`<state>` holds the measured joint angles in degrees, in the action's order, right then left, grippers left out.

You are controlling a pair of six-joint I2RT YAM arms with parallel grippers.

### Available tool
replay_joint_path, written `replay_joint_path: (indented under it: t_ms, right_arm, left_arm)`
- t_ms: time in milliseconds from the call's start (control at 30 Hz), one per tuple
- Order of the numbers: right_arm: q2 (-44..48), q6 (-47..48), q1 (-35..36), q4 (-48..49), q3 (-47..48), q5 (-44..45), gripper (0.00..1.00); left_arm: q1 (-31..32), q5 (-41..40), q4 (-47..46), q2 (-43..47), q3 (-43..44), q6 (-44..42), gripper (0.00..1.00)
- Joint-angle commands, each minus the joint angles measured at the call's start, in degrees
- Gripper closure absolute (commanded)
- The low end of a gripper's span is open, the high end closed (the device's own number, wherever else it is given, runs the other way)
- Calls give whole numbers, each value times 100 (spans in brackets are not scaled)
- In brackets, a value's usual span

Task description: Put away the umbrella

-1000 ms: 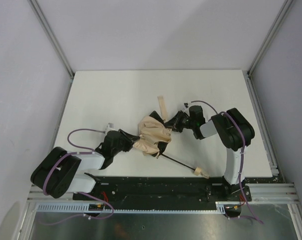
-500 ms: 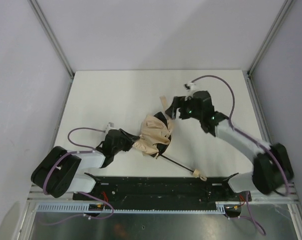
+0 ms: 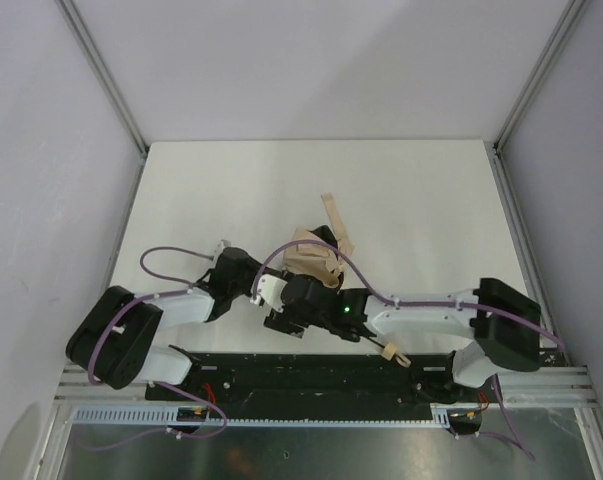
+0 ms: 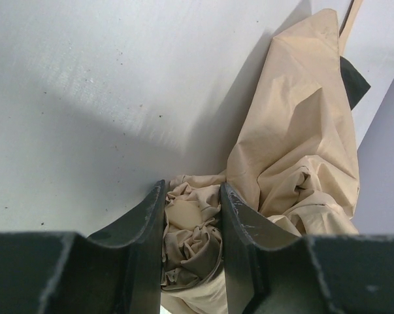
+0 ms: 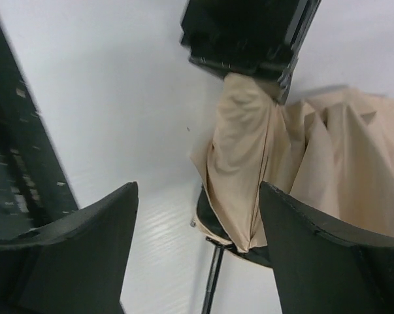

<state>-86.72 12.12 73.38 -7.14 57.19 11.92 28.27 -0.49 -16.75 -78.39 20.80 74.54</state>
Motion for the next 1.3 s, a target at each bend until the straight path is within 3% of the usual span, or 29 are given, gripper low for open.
replay_joint_path:
  t_ms: [0, 267, 400, 733, 833, 1067, 1133, 1267]
  right_arm:
    - [-486, 431, -221, 318, 139, 673, 24]
    - [-1676, 304, -479, 818, 143, 1394, 27]
    - [-2119, -248, -877, 628, 143, 1061, 33]
    - [-2624, -1883, -1687, 20, 8, -1962, 93]
    - [-2773, -2253, -1886, 207, -128, -2774, 99]
    - [-3263, -2892, -2421, 876, -213, -4424, 100]
    - [-3356, -3073, -2576, 1112, -216, -4826, 100]
    - [-3662, -3591, -2989, 1641, -218, -5574, 100]
  left_arm:
    - [-156, -99, 1017, -219, 99, -332, 100]
    - [-266, 5, 1235, -339, 288, -385, 100]
    - [-335, 223, 1285, -354, 348, -410, 100]
    - [-452, 561, 1333, -468, 874, -757, 98]
    - [-601, 761, 1241, -527, 1098, -988, 72]
    - [-1205, 1240, 1166, 188, 1163, -1595, 9]
    - [-1413, 1386, 1238, 501, 1038, -1656, 3]
    - [-1554, 1705, 1374, 1019, 676, -1403, 1]
